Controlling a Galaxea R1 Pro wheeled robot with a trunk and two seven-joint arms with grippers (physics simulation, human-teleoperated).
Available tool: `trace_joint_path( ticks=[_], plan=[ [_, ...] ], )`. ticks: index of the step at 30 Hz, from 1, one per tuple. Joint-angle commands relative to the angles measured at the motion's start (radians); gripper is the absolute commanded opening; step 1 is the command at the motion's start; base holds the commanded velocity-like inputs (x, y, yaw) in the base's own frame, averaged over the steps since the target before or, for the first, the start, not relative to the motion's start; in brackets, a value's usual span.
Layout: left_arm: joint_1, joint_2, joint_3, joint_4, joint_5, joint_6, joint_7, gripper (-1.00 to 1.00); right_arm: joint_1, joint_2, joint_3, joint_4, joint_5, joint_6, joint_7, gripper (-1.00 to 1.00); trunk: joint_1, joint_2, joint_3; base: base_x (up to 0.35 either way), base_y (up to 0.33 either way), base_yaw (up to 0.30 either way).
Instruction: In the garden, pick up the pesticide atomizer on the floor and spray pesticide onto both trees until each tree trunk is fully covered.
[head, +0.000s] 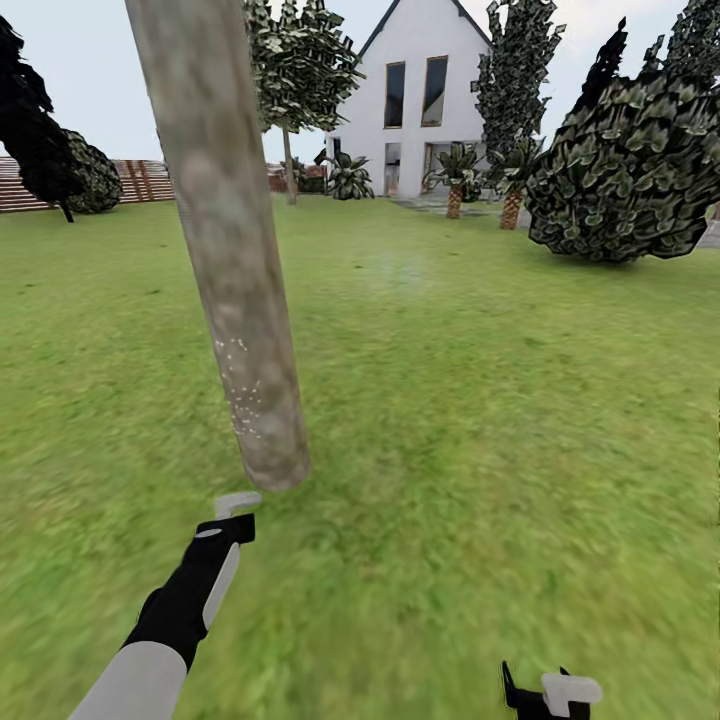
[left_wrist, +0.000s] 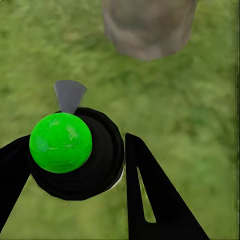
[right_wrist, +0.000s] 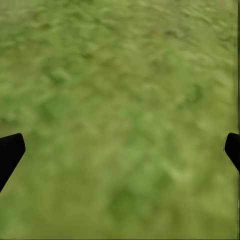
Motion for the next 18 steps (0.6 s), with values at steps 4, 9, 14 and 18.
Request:
trace_joint_path(
  ticks=[4, 9, 14, 18],
  plan=[
    [0.0, 0.0, 0.0, 0.0, -0.001, 0.0, 0.0, -1.0, 0.0, 0.0, 0.0, 0.0, 0.0, 0.0, 0.0, 1.0, 0.0, 0.0, 0.0, 0.105, -0.263, 0.0],
    [0.0, 0.0, 0.0, 0.0, -0.001, 0.0, 0.0, -1.0, 0.0, 0.0, 0.0, 0.0, 0.0, 0.0, 0.0, 1.0, 0.0, 0.0, 0.0, 0.102, -0.264, 0.1],
    [0.0, 0.0, 0.0, 0.0, -0.001, 0.0, 0.001, -1.0, 0.0, 0.0, 0.0, 0.0, 0.0, 0.0, 0.0, 1.0, 0.0, 0.0, 0.0, 0.141, -0.259, 0.263],
    [0.0, 0.0, 0.0, 0.0, -0.001, 0.0, 0.002, -1.0, 0.0, 0.0, 0.0, 0.0, 0.0, 0.0, 0.0, 1.0, 0.0, 0.0, 0.0, 0.211, -0.222, 0.267]
  ],
)
